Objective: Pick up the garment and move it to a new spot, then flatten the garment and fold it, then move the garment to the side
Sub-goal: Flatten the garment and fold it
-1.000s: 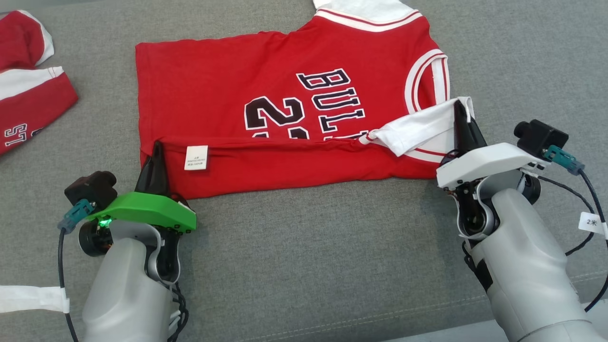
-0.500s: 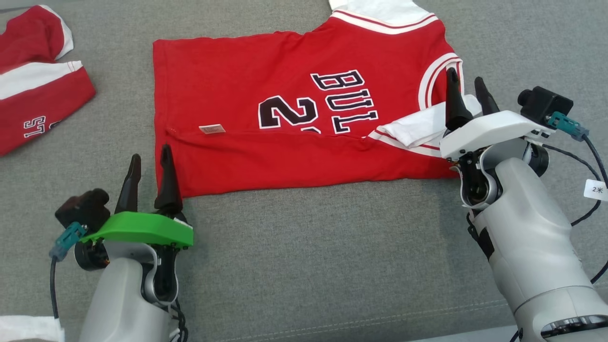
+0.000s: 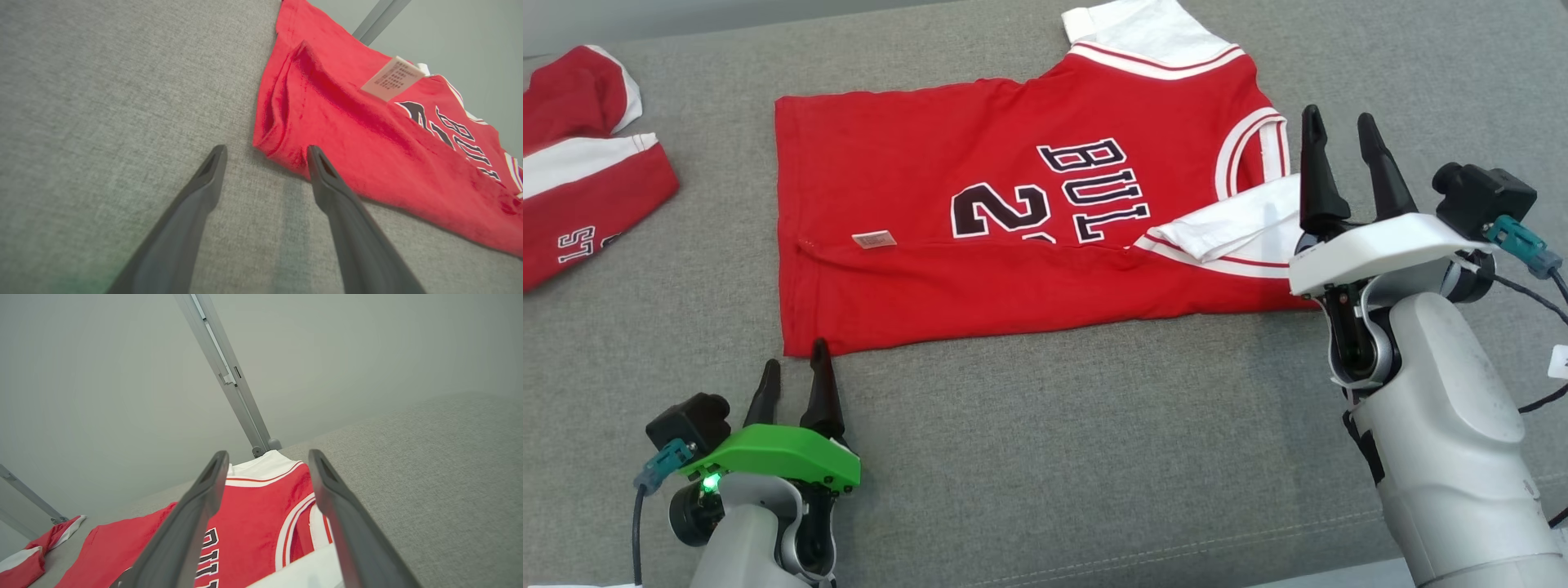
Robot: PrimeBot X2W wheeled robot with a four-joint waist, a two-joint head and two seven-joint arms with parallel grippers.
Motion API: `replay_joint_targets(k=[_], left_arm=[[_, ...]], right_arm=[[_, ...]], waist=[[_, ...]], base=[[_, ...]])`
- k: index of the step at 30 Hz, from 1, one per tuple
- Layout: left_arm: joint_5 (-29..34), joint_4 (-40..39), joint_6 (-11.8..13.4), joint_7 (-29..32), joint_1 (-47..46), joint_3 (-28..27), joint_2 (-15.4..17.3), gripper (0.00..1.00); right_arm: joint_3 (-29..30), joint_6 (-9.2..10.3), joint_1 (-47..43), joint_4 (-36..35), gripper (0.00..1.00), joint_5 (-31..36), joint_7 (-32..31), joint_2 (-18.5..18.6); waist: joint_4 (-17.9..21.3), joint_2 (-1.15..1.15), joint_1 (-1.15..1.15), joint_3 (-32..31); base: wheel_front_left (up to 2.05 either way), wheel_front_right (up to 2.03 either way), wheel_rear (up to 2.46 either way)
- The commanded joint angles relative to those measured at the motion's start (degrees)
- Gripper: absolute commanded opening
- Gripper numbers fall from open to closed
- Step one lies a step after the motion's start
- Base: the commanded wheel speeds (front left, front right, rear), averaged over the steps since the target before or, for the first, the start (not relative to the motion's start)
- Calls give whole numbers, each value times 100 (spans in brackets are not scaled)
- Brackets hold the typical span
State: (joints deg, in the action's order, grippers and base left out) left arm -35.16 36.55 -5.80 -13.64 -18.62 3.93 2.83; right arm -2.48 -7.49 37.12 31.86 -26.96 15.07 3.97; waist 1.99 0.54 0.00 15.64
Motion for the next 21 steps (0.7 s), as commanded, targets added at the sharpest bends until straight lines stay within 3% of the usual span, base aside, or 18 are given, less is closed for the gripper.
replay_joint_targets(k=[1, 7, 8, 9, 10, 12, 21], left_arm=[[-39, 140, 51, 56, -112, -14, 12, 100], [-107, 422, 76, 126, -320, -12, 36, 100], [-109, 458, 79, 121, -347, -14, 43, 83], [-108, 489, 80, 115, -377, -14, 51, 42], [-108, 489, 80, 115, -377, -14, 51, 42], [-80, 543, 94, 82, -421, -10, 78, 2], [196, 344, 119, -69, -429, 111, 164, 0]], right_arm=[[-63, 0, -218, -239, 100, 64, 18, -21], [-225, 0, -651, -654, 100, 133, 18, -38], [-213, 0, -713, -672, 100, 178, 19, -24], [-164, 0, -790, -644, 100, 225, 19, -20], [-164, 0, -790, -644, 100, 225, 19, -20], [-39, 0, -907, -486, 100, 408, 19, -4], [326, 0, -846, 897, 100, 1272, -324, -57]], waist=[[128, -54, 0, -51], [310, -54, 0, -76], [335, -54, 0, -78], [357, -54, 0, -81], [357, -54, 0, -81], [388, -54, 0, -87], [320, -54, 0, -113]], base=[[0, 0, 0], [0, 0, 0], [0, 0, 0], [0, 0, 0], [0, 0, 0], [0, 0, 0], [0, 0, 0]])
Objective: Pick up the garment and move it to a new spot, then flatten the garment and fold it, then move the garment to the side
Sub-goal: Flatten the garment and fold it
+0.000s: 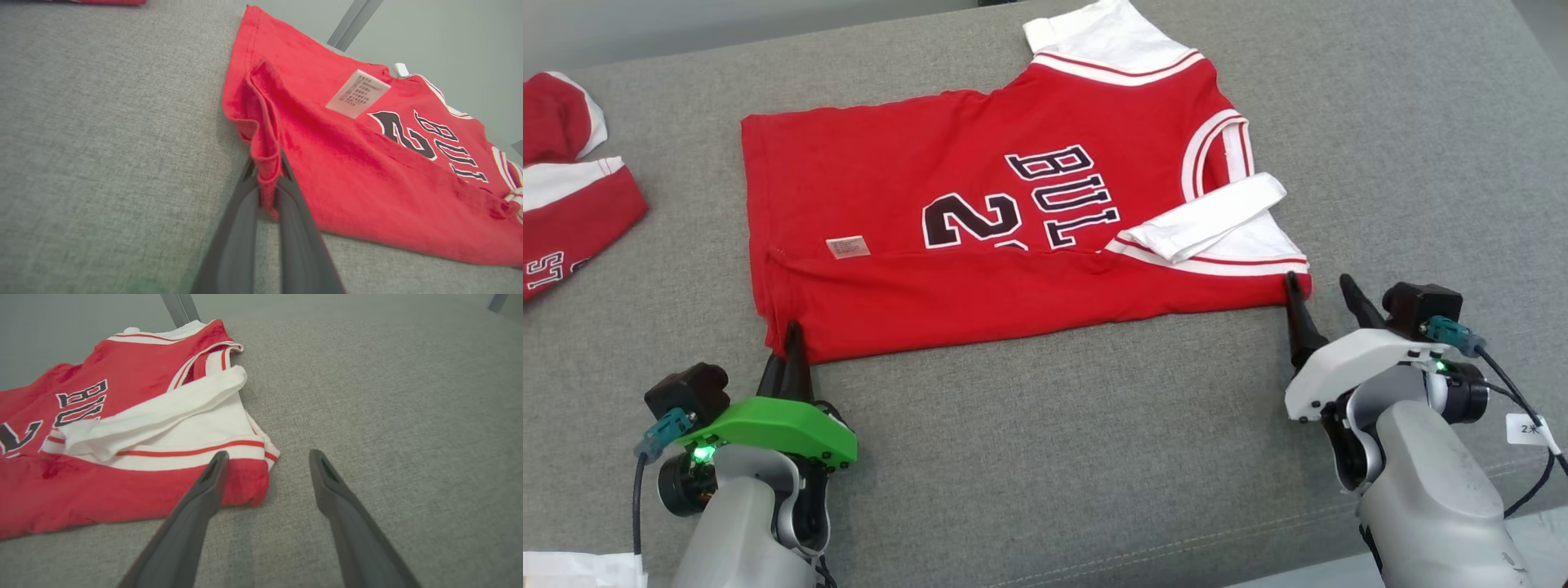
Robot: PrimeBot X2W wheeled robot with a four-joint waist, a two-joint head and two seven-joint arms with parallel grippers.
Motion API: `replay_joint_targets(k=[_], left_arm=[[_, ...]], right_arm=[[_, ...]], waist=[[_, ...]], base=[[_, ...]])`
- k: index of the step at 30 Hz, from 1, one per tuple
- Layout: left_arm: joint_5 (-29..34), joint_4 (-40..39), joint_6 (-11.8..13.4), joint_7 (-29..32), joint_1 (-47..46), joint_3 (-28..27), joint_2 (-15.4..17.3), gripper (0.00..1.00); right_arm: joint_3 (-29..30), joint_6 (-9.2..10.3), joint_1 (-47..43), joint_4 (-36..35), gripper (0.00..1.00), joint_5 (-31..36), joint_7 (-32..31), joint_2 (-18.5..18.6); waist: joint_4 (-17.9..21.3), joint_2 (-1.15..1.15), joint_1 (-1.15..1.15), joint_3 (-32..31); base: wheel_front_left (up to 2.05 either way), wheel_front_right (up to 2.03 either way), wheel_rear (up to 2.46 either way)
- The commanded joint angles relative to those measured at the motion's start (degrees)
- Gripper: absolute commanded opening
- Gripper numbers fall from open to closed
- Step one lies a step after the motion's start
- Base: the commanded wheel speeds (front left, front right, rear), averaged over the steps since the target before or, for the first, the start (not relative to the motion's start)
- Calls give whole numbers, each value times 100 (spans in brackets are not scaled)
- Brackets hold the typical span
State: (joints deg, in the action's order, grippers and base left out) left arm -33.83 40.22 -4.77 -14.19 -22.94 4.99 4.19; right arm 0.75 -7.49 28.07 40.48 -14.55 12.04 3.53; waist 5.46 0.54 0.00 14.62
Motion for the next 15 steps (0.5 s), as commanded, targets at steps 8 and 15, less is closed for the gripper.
replay_joint_targets(k=[8, 15], left_arm=[[74, -131, 28, -48, 151, 107, 1, 0], [26, -159, 28, -59, 249, 180, -25, 0]], right_arm=[[71, 1, 289, 917, 100, -350, -164, -55], [-404, 0, 494, 1307, 4, -1324, -82, -62]], waist=[[-225, -54, 0, -92], [-281, -54, 0, -183]], base=[[0, 0, 0], [0, 0, 0]])
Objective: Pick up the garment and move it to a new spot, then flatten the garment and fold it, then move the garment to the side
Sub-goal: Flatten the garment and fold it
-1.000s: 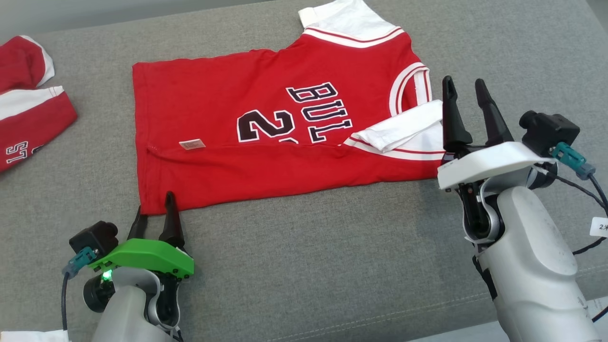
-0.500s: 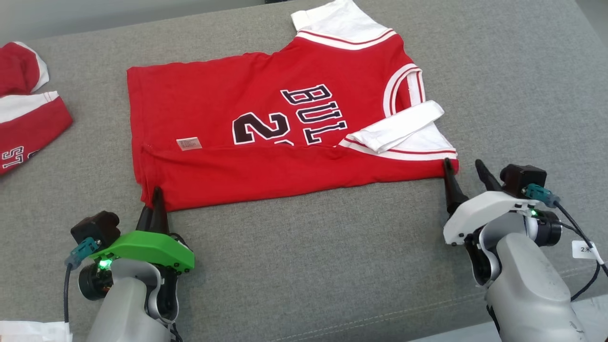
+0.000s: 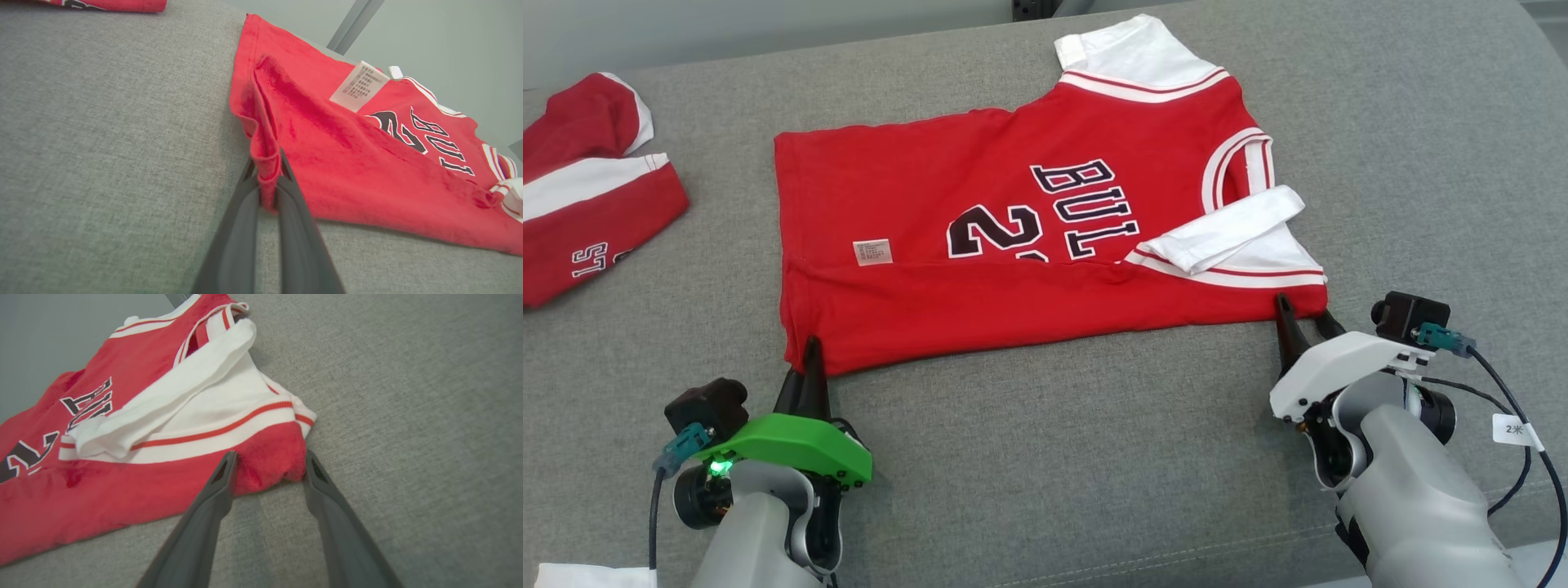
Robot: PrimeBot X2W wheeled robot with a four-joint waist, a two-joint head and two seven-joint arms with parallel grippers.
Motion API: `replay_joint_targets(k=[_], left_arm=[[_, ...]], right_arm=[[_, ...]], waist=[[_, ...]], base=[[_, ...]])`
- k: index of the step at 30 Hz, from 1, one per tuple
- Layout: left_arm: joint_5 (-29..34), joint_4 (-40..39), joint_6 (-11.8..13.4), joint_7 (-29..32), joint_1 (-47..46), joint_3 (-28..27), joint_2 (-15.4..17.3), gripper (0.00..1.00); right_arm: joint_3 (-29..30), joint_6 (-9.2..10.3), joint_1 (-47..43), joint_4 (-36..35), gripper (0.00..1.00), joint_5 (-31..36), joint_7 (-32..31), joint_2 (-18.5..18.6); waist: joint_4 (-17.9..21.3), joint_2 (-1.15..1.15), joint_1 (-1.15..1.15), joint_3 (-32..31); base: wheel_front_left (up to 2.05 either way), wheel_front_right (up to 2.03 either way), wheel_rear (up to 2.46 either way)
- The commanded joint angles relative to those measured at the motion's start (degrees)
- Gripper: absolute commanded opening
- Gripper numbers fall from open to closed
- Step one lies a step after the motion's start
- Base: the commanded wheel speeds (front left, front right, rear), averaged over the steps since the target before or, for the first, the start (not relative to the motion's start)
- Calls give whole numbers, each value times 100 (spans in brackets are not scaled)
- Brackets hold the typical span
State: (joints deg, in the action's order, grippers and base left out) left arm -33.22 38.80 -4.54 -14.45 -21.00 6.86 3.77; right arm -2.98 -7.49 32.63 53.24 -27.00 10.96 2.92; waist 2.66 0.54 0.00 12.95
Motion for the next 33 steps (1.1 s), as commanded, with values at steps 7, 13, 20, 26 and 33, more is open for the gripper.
replay_joint_targets(k=[7, 13, 20, 26, 33], left_arm=[[-54, -143, -20, -40, 153, -7, 51, 0], [-89, -457, -35, -55, 341, 4, 50, 0], [-137, -934, -18, 23, 800, 58, 45, 0], [-356, -1358, 79, 250, 1522, 123, 9, 0], [-510, -1459, 228, 302, 2019, 271, -38, 0]], right_arm=[[-223, 0, 166, -119, 0, -648, 225, 32], [-297, 2, -9, -623, 0, -874, 309, 366], [-283, 5, -544, -1283, 0, -946, 191, 708], [-43, 6, -1479, -1948, 0, -788, 78, 706], [484, 6, -2385, -2400, 0, -334, -39, 305]], waist=[[3, -54, 0, -110], [-4, -54, 0, -221], [-9, -54, 0, -332], [-42, -54, 0, -437], [-44, -54, 0, -505]], base=[[0, 0, 0], [0, 0, 0], [0, 0, 0], [0, 0, 0], [0, 0, 0]])
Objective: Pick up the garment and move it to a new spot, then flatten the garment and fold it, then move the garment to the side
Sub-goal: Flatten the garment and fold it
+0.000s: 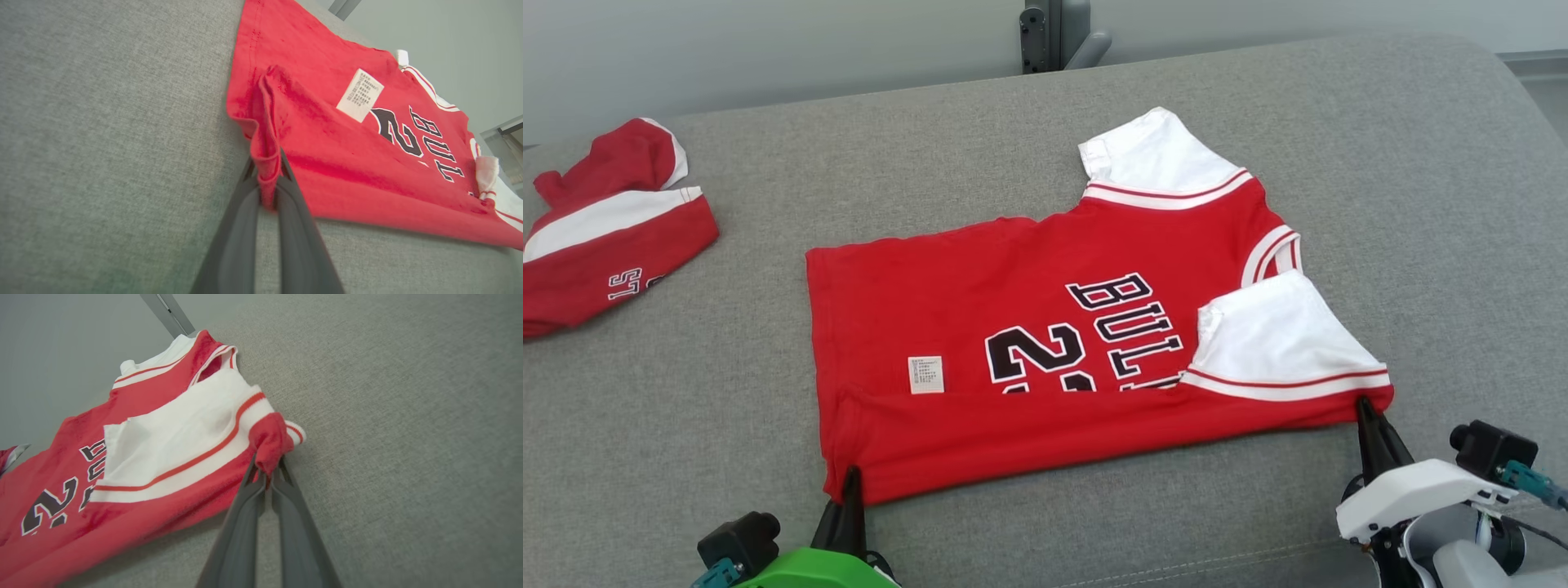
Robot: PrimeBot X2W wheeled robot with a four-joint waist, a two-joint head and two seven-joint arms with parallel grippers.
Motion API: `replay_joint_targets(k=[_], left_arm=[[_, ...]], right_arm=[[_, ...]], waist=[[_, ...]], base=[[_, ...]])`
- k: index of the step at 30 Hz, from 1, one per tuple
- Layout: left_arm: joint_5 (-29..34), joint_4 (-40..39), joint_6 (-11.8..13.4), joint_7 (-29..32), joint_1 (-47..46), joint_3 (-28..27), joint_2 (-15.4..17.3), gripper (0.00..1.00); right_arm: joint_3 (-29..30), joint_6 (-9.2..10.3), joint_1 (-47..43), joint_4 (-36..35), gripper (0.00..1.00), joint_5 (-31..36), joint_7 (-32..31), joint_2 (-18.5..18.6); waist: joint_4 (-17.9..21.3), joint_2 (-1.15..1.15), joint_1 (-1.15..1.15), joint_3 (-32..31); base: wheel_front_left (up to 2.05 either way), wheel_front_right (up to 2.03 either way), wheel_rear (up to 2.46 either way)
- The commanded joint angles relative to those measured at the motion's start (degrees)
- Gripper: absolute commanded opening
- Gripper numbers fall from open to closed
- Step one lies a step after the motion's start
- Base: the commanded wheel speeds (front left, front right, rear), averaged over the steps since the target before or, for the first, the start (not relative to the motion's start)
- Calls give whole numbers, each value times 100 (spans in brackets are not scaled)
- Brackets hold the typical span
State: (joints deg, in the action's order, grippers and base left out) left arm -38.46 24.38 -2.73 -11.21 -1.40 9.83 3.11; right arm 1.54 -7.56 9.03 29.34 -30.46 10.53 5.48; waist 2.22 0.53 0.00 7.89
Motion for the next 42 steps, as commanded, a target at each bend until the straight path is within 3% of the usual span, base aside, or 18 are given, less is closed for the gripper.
replay_joint_targets(k=[1, 6, 7, 8, 9, 10, 11, 18, 29, 42], left_arm=[[32, -7, 58, -35, 76, 1, 26, 0], [173, 94, 158, -120, 35, 74, 51, 0], [185, 105, 170, -137, 30, 64, 51, 18], [206, 116, 179, -164, 28, 58, 52, 43], [231, 125, 194, -186, 38, 54, 64, 84], [227, 133, 192, -208, 54, 46, 76, 100], [231, 137, 189, -215, 73, 35, 97, 100], [305, -33, 314, -229, 3, -97, 326, 100], [663, 50, 326, 480, -1511, 50, 952, 100], [743, 1424, 104, 1163, -3086, 142, 1431, 100]], right_arm=[[78, 14, -99, -50, 0, 65, -15, -5], [233, 13, -287, -227, 0, 243, -133, -172], [250, 13, -303, -257, 3, 240, -153, -191], [265, 13, -311, -277, 24, 252, -174, -201], [279, 13, -328, -302, 47, 268, -197, -209], [300, 13, -343, -330, 78, 281, -217, -216], [323, 14, -360, -368, 100, 300, -213, -222], [515, 11, -529, -704, 100, 372, -198, -241], [335, 9, -196, -1422, 100, 850, -226, -29], [-446, 10, 587, -1527, 100, 717, -242, 149]], waist=[[2, -53, 0, -1], [30, -53, 0, -24], [33, -53, 0, -32], [35, -53, 0, -47], [38, -53, 0, -65], [42, -53, 0, -77], [47, -53, 0, -89], [97, -53, 0, -80], [312, -53, 0, 188], [798, -53, 0, 740]], base=[[0, 0, 0], [0, 0, 0], [0, 0, 0], [0, 0, 0], [0, 0, 0], [0, 0, 0], [0, 0, 0], [0, 0, 0], [0, 0, 0], [0, 0, 0]])
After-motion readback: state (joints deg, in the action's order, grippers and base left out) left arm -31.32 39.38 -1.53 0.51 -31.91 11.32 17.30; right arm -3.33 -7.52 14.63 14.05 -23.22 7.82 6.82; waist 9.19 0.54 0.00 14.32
